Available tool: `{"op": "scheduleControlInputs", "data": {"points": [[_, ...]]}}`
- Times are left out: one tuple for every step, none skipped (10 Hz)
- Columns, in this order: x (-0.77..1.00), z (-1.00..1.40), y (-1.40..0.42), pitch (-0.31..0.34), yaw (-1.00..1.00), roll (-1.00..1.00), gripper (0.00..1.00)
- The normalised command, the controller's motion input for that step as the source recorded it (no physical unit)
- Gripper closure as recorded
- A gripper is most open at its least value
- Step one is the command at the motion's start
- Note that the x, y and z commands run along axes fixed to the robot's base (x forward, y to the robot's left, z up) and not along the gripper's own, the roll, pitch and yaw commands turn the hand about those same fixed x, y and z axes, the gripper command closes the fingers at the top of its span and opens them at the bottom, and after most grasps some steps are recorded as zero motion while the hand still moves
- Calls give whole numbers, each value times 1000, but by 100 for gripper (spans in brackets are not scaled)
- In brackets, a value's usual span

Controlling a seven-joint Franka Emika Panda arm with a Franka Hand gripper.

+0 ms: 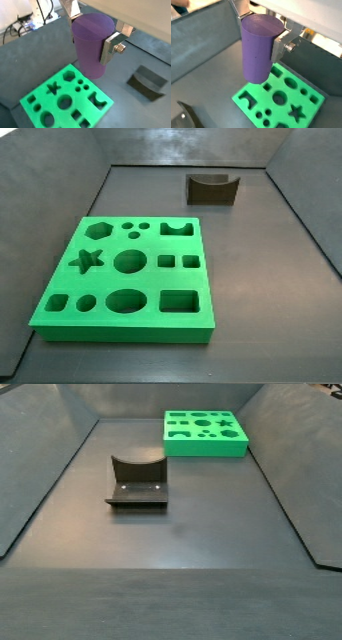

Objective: Insert the round object.

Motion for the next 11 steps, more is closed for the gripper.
{"op": "scheduleControlInputs", "data": {"points": [[-674,-1000,-217,-40,-380,-99,100],[-209,-831,-249,-33,-666,-133,100],[-183,-697,-346,-23,-577,-157,100],[0,-620,-446,0,-383,-184,100],[0,-503,-314,90,-211,-251,100],[0,-449,-306,121,-143,-254,100],[0,-563,-34,163,-243,-171,100],[0,-429,34,307,-497,-153,100],[0,-369,0,333,-517,-159,100],[0,-369,0,331,-486,-160,100],[0,-360,0,336,-460,-169,100]]}}
